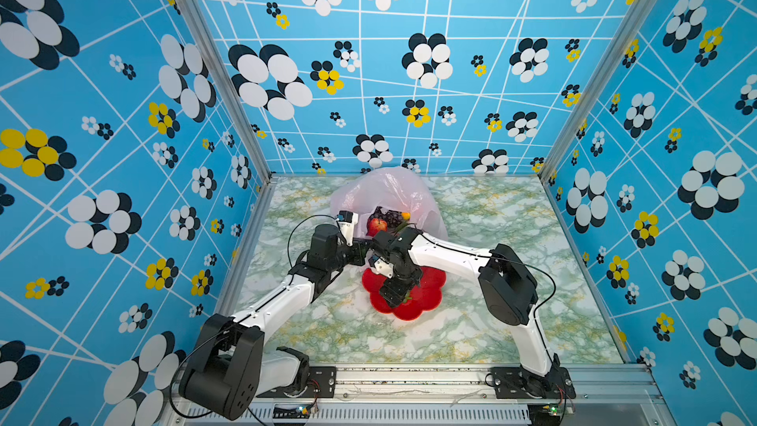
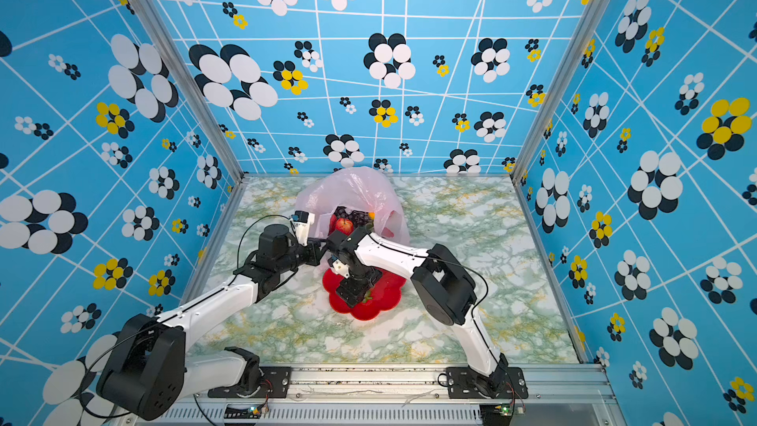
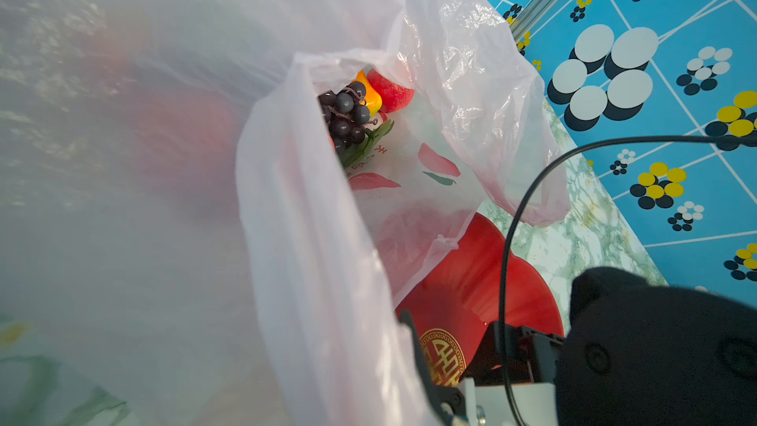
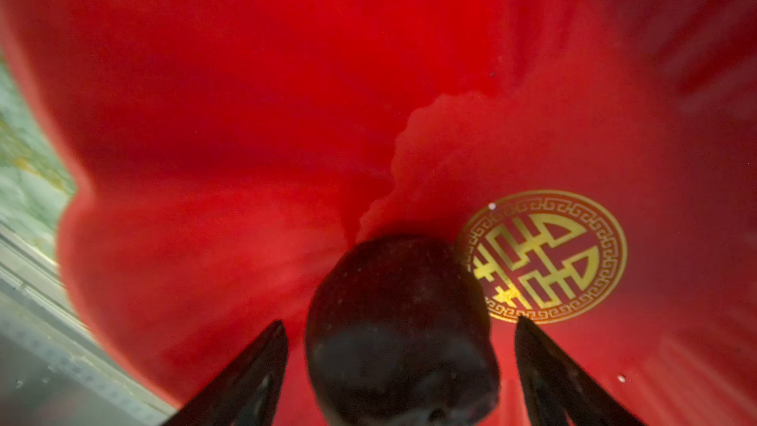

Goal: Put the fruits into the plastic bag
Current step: 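Lower the right gripper and close it on the brown fruit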

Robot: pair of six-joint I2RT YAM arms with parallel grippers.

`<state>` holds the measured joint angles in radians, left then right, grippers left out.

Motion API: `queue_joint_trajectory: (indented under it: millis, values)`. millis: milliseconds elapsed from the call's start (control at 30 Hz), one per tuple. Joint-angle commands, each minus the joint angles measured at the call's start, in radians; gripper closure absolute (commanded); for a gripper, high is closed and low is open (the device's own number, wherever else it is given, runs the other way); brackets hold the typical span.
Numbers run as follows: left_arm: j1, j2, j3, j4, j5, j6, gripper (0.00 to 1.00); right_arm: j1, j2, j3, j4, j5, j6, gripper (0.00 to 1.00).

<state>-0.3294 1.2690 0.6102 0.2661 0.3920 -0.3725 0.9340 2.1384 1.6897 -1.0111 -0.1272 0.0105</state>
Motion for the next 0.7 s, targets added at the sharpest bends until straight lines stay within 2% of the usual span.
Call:
queue_joint_trajectory:
  millis: [0, 167, 333, 500, 667]
  values:
    - [-0.006, 0.008, 0.01, -0.004, -0.008, 0.01, 1.0, 0.008, 0.026, 0.011, 0.034, 0.031, 0.045, 0.15]
    - [-0.006, 0.003, 0.006, 0.001, -0.01, 0.008, 1.0, 0.008, 0.019, 0.0, 0.052, 0.047, 0.072, 0.19]
    - [-0.006, 0.005, 0.007, 0.0, -0.012, 0.009, 1.0, -0.001, 0.008, -0.02, 0.068, 0.052, 0.091, 0.29]
    - [-0.004, 0.015, 0.017, -0.017, -0.018, 0.002, 1.0, -0.021, 0.002, -0.031, 0.084, 0.037, 0.119, 0.46]
    - [-0.002, 0.012, 0.014, -0.015, -0.016, 0.001, 1.0, -0.048, -0.026, -0.055, 0.117, 0.027, 0.144, 0.47]
